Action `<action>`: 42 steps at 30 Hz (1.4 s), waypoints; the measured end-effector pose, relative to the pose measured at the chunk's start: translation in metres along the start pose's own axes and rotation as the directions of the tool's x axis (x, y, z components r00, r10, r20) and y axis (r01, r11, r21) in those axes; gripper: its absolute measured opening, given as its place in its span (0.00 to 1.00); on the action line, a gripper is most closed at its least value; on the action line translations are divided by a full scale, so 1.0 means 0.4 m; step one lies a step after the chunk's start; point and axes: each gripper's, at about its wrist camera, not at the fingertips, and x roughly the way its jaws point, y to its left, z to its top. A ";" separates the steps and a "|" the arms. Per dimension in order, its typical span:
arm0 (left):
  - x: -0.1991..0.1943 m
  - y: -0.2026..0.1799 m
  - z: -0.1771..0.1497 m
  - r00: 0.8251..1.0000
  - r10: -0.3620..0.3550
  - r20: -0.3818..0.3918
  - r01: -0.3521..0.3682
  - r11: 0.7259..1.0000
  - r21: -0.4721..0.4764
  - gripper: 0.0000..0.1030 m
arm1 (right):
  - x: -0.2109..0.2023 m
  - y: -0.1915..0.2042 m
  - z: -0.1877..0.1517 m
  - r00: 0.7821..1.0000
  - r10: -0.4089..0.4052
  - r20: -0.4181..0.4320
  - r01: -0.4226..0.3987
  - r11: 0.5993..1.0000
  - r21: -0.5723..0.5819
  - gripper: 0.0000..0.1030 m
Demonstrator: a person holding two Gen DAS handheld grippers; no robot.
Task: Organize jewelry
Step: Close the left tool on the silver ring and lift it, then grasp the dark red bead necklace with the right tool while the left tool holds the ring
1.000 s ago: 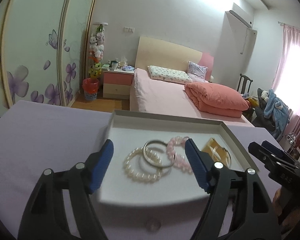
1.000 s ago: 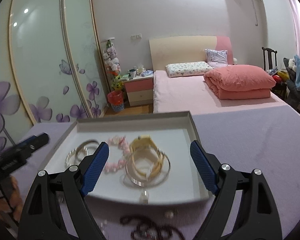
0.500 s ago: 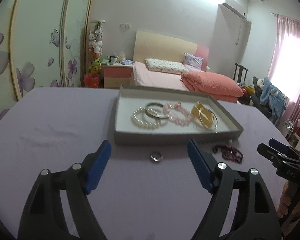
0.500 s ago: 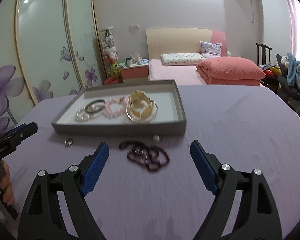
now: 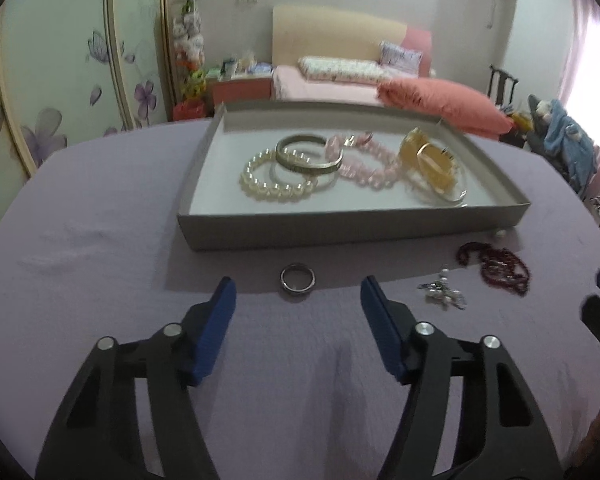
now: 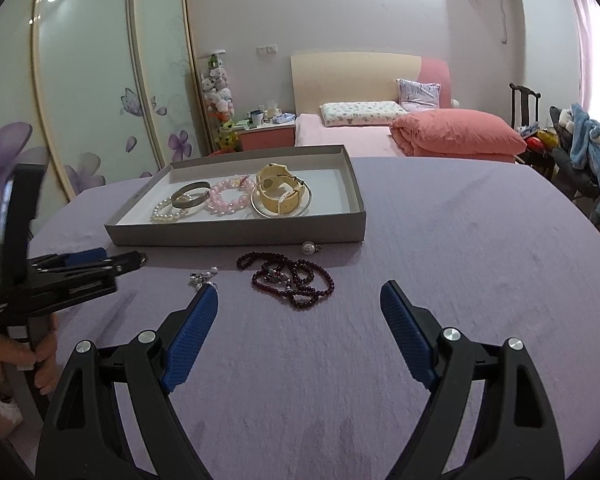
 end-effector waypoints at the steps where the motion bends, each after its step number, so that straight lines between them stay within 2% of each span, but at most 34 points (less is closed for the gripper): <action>1: 0.013 0.002 0.006 1.000 0.001 -0.017 -0.001 1.000 -0.005 0.56 | 0.000 -0.002 -0.001 1.000 0.001 0.000 -0.001 1.000 0.003 0.81; 7: 0.053 -0.002 0.019 0.998 0.029 -0.063 -0.030 0.999 -0.014 0.47 | 0.002 -0.011 -0.004 1.000 0.008 -0.006 -0.008 1.000 0.013 0.81; 10: 0.055 -0.007 0.019 0.996 0.056 -0.066 -0.056 0.998 0.000 0.35 | 0.005 -0.014 -0.004 1.000 0.011 -0.011 -0.011 1.000 0.018 0.81; 11: 0.055 -0.008 0.021 0.996 0.058 -0.064 -0.058 0.998 0.003 0.25 | 0.005 -0.016 -0.004 1.000 0.013 -0.012 -0.013 1.000 0.020 0.81; 12: 0.054 -0.006 0.020 0.996 0.056 -0.063 -0.056 0.998 0.002 0.22 | 0.004 -0.017 -0.004 1.000 0.014 -0.011 -0.013 1.000 0.022 0.81; 19: 0.054 -0.006 0.022 0.997 0.055 -0.062 -0.055 0.998 0.010 0.21 | 0.008 -0.022 -0.003 1.000 0.014 -0.018 -0.013 0.999 0.036 0.81; 25: 0.029 0.017 0.005 0.998 0.020 -0.055 -0.020 1.000 -0.004 0.21 | 0.022 -0.017 0.001 0.999 0.002 -0.036 -0.001 1.000 0.020 0.81; 31: -0.039 0.106 -0.026 1.000 -0.008 0.011 0.008 0.999 -0.053 0.21 | 0.065 -0.003 0.004 0.994 -0.017 -0.112 0.015 1.000 -0.019 0.80; 38: -0.078 0.181 -0.035 0.997 -0.023 0.074 0.032 0.992 -0.123 0.21 | 0.158 0.001 0.009 0.964 -0.055 -0.260 0.051 0.998 -0.022 0.76; 42: -0.078 0.196 -0.035 0.997 -0.033 0.075 0.043 0.988 -0.146 0.21 | 0.189 0.018 0.015 0.952 -0.081 -0.294 0.068 0.996 -0.055 0.75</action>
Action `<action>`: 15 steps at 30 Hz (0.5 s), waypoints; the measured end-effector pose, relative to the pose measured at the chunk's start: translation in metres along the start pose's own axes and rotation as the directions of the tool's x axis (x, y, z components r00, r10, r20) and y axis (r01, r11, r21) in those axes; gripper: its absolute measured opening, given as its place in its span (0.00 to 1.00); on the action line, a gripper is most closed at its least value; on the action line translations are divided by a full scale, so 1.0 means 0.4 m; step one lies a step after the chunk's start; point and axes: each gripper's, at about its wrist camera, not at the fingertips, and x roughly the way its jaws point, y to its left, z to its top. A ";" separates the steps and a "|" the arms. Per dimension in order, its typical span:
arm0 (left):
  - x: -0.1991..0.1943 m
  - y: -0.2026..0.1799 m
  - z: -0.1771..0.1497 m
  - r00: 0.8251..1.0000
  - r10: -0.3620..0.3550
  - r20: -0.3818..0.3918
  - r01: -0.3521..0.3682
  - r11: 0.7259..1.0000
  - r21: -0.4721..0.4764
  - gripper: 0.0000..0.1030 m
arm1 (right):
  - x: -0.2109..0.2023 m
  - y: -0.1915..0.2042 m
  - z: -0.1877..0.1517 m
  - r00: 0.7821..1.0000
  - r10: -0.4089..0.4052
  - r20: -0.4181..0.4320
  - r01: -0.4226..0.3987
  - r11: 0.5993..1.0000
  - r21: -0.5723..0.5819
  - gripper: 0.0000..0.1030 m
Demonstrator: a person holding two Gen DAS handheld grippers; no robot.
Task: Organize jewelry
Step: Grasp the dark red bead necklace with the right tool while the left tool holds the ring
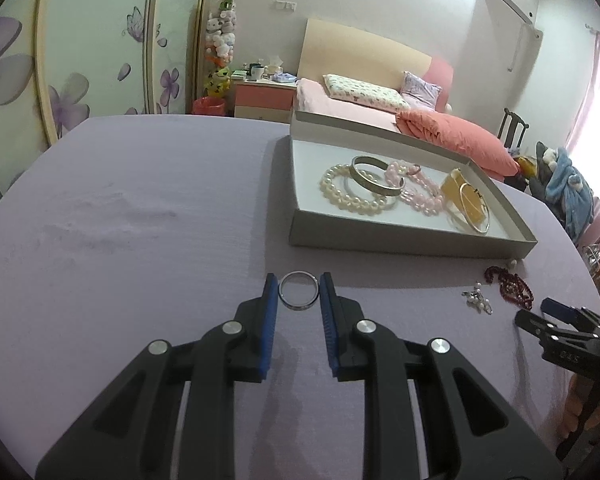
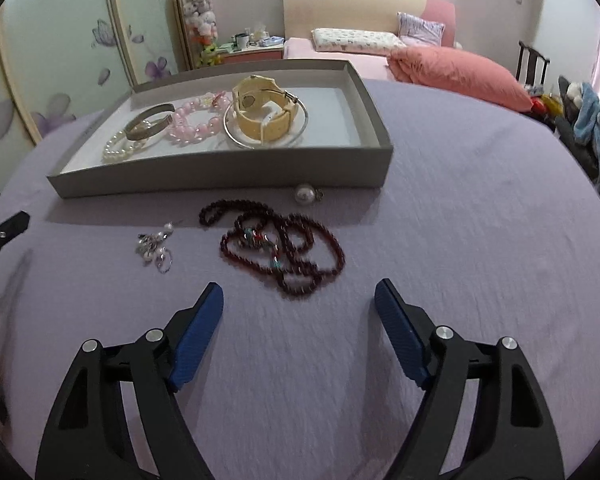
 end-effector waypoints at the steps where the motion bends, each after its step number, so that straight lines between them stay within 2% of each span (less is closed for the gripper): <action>1: 0.000 0.003 0.000 1.000 -0.003 -0.002 0.003 1.000 -0.004 0.21 | 0.004 0.004 0.005 1.000 -0.002 -0.001 0.002 1.000 -0.006 0.74; 11: -0.001 0.010 -0.001 1.000 -0.009 -0.006 0.009 1.000 -0.018 0.21 | 0.024 0.021 0.046 1.000 0.009 0.011 -0.009 1.000 -0.024 0.53; 15: 0.000 0.010 -0.001 1.000 -0.010 -0.005 0.010 1.000 -0.019 0.21 | 0.017 0.036 0.044 0.999 0.028 0.020 -0.027 0.998 -0.052 0.20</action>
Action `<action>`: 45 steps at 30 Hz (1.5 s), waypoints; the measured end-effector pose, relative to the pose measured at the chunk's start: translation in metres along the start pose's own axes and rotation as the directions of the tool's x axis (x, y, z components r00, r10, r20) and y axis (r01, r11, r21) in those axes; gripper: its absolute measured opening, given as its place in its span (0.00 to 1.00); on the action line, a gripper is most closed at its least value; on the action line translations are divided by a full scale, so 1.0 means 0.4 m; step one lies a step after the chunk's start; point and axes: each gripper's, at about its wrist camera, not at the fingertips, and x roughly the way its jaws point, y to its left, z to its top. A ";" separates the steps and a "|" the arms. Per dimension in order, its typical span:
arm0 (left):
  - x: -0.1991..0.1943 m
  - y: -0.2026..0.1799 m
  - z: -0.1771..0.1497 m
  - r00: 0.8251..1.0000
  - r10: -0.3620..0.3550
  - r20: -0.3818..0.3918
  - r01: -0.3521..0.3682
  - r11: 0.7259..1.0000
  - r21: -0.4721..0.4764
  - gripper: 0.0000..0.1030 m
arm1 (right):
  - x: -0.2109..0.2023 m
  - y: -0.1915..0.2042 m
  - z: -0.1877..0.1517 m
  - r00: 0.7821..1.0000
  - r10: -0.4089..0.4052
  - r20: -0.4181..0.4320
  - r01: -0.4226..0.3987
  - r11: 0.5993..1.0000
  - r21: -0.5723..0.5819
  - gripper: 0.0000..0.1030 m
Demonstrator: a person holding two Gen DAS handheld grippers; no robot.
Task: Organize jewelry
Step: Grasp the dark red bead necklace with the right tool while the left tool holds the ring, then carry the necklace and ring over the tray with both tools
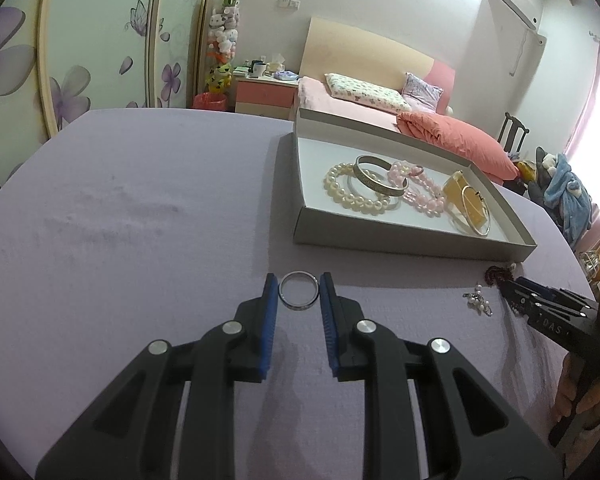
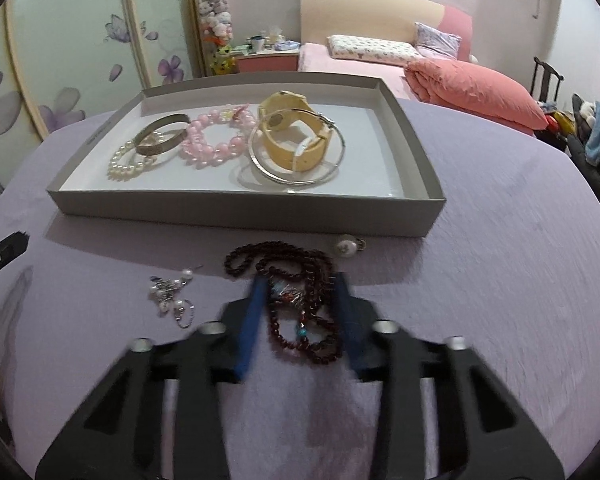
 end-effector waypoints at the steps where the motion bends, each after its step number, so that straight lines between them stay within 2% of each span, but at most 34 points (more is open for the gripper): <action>1: 0.000 -0.001 0.000 1.000 0.001 0.000 -0.001 1.000 0.000 0.21 | -0.001 0.003 0.000 1.000 0.002 0.000 -0.002 1.000 -0.005 0.13; 3: -0.001 0.000 0.000 1.000 -0.001 0.000 0.001 1.000 -0.003 0.21 | -0.006 0.008 -0.007 1.000 0.004 0.001 -0.004 1.000 -0.014 0.10; 12: -0.011 0.005 -0.001 1.000 -0.019 0.018 0.019 1.000 -0.017 0.21 | -0.072 -0.028 -0.077 0.999 0.045 0.007 -0.046 0.998 0.033 0.10; 15: -0.016 0.002 -0.002 0.999 -0.029 0.026 0.029 1.000 -0.011 0.21 | -0.121 -0.041 -0.097 0.995 0.051 0.084 -0.055 0.998 0.044 0.10; 19: -0.037 -0.005 -0.005 0.998 -0.040 0.051 0.040 0.999 -0.002 0.21 | -0.201 -0.047 -0.117 0.979 0.035 0.202 -0.048 0.997 0.060 0.10; 26: -0.106 -0.024 -0.037 0.993 -0.075 0.093 0.073 0.997 0.027 0.21 | -0.283 -0.044 -0.103 0.938 0.065 0.341 -0.094 0.993 0.068 0.10; 37: -0.196 -0.041 -0.066 0.981 -0.133 0.142 0.127 0.991 0.047 0.21 | -0.351 -0.027 -0.055 0.890 0.098 0.444 -0.129 0.991 0.039 0.10; 45: -0.232 -0.069 -0.054 0.970 -0.160 0.181 0.150 0.986 0.070 0.21 | -0.377 -0.021 -0.043 0.871 0.106 0.479 -0.136 0.990 0.027 0.10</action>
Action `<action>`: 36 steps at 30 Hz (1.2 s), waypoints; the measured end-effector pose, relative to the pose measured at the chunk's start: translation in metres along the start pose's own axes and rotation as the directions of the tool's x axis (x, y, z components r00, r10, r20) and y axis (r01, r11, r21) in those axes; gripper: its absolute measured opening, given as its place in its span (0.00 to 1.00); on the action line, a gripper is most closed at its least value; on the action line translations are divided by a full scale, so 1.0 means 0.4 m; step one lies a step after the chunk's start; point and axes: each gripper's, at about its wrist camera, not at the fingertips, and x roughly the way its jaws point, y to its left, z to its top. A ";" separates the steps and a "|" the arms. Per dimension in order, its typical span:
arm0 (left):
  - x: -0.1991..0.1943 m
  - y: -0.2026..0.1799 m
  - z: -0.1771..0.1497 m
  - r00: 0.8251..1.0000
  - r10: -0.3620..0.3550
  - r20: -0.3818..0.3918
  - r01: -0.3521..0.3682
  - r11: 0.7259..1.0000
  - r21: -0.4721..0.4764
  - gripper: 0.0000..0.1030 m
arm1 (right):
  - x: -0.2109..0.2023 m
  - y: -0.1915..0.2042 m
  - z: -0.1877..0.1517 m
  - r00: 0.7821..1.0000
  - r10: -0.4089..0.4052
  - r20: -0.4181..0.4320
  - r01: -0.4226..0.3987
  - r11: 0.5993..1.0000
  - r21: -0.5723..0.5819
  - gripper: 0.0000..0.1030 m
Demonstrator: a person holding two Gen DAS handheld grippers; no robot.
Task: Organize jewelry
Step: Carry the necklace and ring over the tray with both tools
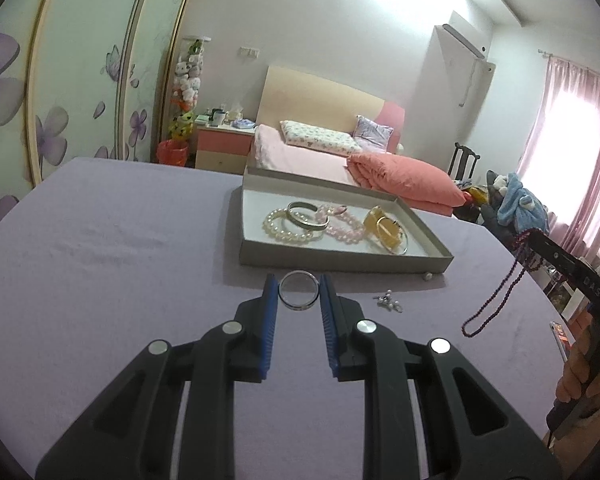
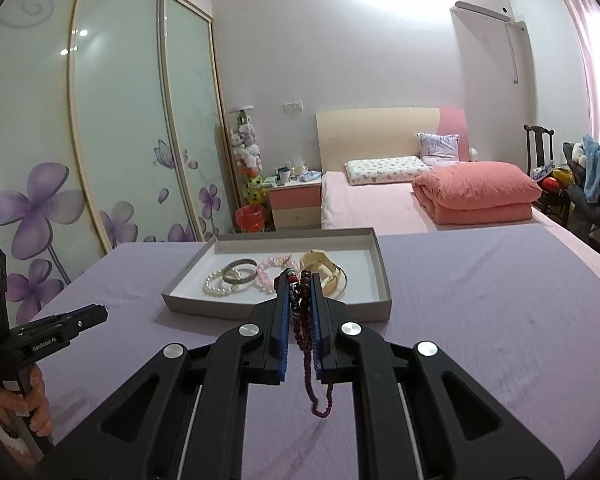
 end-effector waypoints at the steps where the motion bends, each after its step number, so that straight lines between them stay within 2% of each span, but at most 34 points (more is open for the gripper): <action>1: -0.003 -0.004 0.002 1.000 -0.001 0.003 0.001 1.000 0.004 0.21 | -0.002 0.002 0.001 1.000 0.001 0.004 -0.001 1.000 -0.001 0.10; 18: 0.012 -0.025 0.064 0.998 0.004 0.059 -0.006 0.999 0.033 0.21 | 0.023 0.014 0.061 0.997 0.017 0.070 -0.015 1.000 -0.023 0.10; 29: 0.043 -0.023 0.076 0.999 0.003 0.043 -0.005 0.999 0.037 0.21 | 0.046 0.027 0.071 0.997 0.033 0.065 -0.030 0.999 -0.038 0.10; 36: 0.074 -0.034 0.156 0.996 0.003 0.088 -0.008 0.998 0.057 0.21 | 0.076 0.014 0.144 0.991 0.030 0.132 -0.027 0.999 -0.025 0.10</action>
